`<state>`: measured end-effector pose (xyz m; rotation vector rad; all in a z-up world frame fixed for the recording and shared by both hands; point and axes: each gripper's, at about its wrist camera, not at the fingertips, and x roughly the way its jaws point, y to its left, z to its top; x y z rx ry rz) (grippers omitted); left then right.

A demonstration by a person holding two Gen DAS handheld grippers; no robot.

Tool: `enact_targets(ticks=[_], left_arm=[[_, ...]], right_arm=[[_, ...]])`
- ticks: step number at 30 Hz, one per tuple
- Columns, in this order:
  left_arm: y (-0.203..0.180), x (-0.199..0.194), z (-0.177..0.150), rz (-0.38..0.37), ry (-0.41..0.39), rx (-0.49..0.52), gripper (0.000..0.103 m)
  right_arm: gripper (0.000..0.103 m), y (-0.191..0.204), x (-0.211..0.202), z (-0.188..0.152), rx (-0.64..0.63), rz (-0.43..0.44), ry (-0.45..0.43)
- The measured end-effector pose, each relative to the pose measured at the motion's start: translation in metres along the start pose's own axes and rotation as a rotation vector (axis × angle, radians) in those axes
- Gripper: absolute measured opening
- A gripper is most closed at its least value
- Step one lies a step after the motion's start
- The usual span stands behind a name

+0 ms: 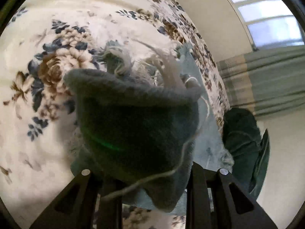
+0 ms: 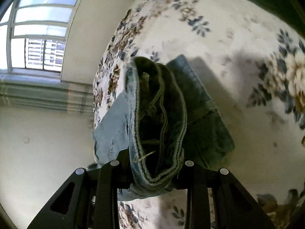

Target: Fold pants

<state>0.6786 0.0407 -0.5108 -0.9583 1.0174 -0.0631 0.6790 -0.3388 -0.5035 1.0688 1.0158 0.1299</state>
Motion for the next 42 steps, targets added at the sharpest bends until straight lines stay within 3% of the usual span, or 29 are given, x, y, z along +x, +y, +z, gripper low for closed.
enact_targets(ticks=[2,5,7,9,11,13,15,18,21,30,37,42], left_arm=[[-0.004,-0.003,-0.001,0.01,0.015,0.028,0.025],[-0.012,-0.008,0.007,0.06,0.064,0.061,0.027],[-0.03,-0.019,0.0,0.165,0.077,0.162,0.041],[-0.046,-0.028,-0.01,0.245,0.064,0.271,0.073],[-0.062,-0.043,-0.021,0.319,0.024,0.387,0.088],[-0.075,-0.06,-0.032,0.381,-0.013,0.478,0.089],[-0.087,-0.078,-0.044,0.443,-0.043,0.556,0.089],[-0.101,-0.109,-0.061,0.498,-0.089,0.64,0.089],[-0.113,-0.138,-0.072,0.511,-0.12,0.678,0.089],[-0.158,-0.257,-0.129,0.489,-0.224,0.769,0.089],[-0.189,-0.365,-0.194,0.442,-0.321,0.835,0.089],[-0.191,-0.429,-0.233,0.409,-0.36,0.826,0.089]], right_arm=[[0.032,0.002,0.001,-0.003,-0.03,-0.015,0.002],[0.045,0.007,-0.002,-0.004,-0.048,-0.058,0.018],[0.051,0.002,-0.001,-0.006,-0.039,-0.097,0.044],[0.062,0.007,-0.012,-0.015,-0.087,-0.17,0.029],[0.069,0.015,-0.024,-0.026,-0.145,-0.248,0.003],[0.075,0.03,-0.038,-0.039,-0.214,-0.337,-0.018],[0.097,0.054,-0.056,-0.058,-0.325,-0.457,-0.059],[0.102,0.085,-0.078,-0.087,-0.478,-0.606,-0.12],[0.102,0.112,-0.106,-0.117,-0.599,-0.697,-0.174],[0.102,0.182,-0.222,-0.196,-0.712,-0.678,-0.268],[0.102,0.235,-0.346,-0.275,-0.782,-0.617,-0.368],[0.102,0.263,-0.433,-0.336,-0.825,-0.561,-0.413]])
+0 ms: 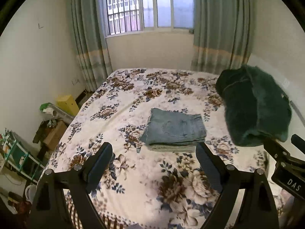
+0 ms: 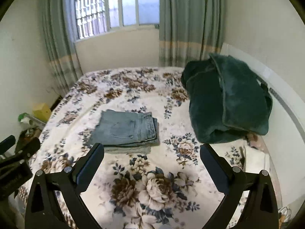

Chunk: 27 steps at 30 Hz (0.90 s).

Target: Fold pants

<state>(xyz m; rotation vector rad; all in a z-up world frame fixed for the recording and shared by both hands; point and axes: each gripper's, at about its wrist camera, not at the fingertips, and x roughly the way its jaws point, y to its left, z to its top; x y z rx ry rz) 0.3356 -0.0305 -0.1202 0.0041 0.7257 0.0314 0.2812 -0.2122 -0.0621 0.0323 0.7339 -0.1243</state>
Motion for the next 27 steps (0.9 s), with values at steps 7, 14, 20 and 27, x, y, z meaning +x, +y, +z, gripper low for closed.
enact_targets(ticks=[7,14,20,27], left_arm=[[0.014,-0.08,-0.012,-0.002,-0.063,-0.011,0.089],[0.031,-0.132,-0.014,-0.005,-0.101,-0.017,0.089],[0.048,-0.151,-0.018,0.002,-0.122,-0.028,0.103],[0.056,-0.16,-0.023,0.015,-0.142,-0.024,0.103]], right_arm=[[0.102,0.003,-0.123,-0.02,-0.038,0.015,-0.081],[0.102,0.007,-0.217,-0.027,-0.026,0.015,-0.142],[0.103,0.017,-0.26,-0.027,-0.018,0.035,-0.166],[0.103,0.026,-0.279,-0.031,-0.002,0.039,-0.178]])
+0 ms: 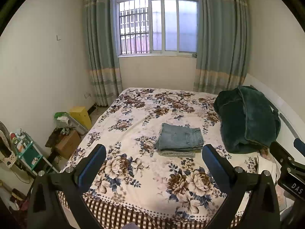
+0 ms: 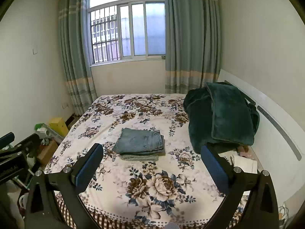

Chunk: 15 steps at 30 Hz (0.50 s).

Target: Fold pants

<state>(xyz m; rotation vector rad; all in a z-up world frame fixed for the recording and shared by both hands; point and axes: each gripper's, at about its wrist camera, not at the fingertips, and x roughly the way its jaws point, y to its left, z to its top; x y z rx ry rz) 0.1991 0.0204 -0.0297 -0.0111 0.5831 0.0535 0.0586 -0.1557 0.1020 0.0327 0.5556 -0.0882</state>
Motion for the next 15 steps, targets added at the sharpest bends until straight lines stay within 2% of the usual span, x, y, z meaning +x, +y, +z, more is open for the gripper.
enact_targets(ticks=[15], left_arm=[[0.005,-0.01,-0.004,-0.013,0.004,0.017,0.103]], right_arm=[[0.103,0.001,0.001,-0.006,-0.004,0.005,0.022]])
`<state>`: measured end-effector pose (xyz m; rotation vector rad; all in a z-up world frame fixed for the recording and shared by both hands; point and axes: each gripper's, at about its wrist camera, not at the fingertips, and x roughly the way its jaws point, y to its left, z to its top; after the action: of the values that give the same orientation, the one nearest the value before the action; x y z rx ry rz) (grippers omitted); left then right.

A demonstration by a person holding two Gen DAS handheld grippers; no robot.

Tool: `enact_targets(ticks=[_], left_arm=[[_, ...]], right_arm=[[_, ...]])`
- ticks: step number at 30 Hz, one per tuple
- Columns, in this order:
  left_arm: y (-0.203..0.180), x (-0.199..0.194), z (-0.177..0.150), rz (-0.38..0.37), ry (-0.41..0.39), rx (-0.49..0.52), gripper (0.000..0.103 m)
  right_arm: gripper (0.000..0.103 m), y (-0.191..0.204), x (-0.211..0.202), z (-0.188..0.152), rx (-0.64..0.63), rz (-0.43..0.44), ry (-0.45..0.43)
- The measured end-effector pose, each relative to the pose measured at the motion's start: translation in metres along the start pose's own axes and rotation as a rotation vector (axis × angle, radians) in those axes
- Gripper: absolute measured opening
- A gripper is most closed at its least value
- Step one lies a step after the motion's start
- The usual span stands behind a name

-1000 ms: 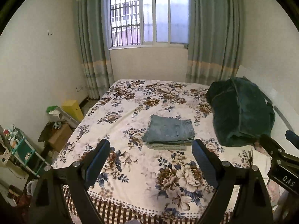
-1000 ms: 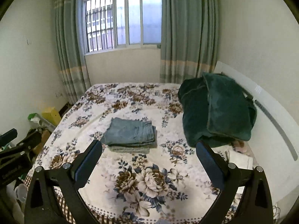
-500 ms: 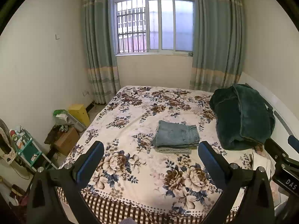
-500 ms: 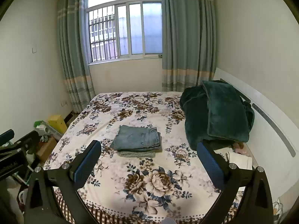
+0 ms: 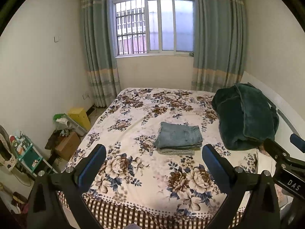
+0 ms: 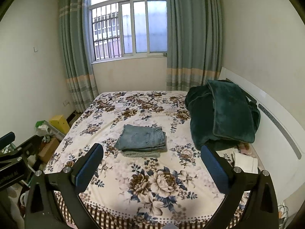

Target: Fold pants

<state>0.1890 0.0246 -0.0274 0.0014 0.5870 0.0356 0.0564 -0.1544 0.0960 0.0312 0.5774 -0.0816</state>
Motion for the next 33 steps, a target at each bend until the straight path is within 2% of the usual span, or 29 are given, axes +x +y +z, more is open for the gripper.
enact_targets(ticks=[13,33], left_arm=[[0.003,-0.003,0.001,-0.012,-0.009,0.001,0.103],[0.003,-0.003,0.003,-0.009,-0.015,0.0,0.103]], right_arm=[[0.103,0.004,0.006,0.011,-0.005,0.021,-0.012],[0.103,0.012,0.011,0.005,0.001,0.028,-0.009]])
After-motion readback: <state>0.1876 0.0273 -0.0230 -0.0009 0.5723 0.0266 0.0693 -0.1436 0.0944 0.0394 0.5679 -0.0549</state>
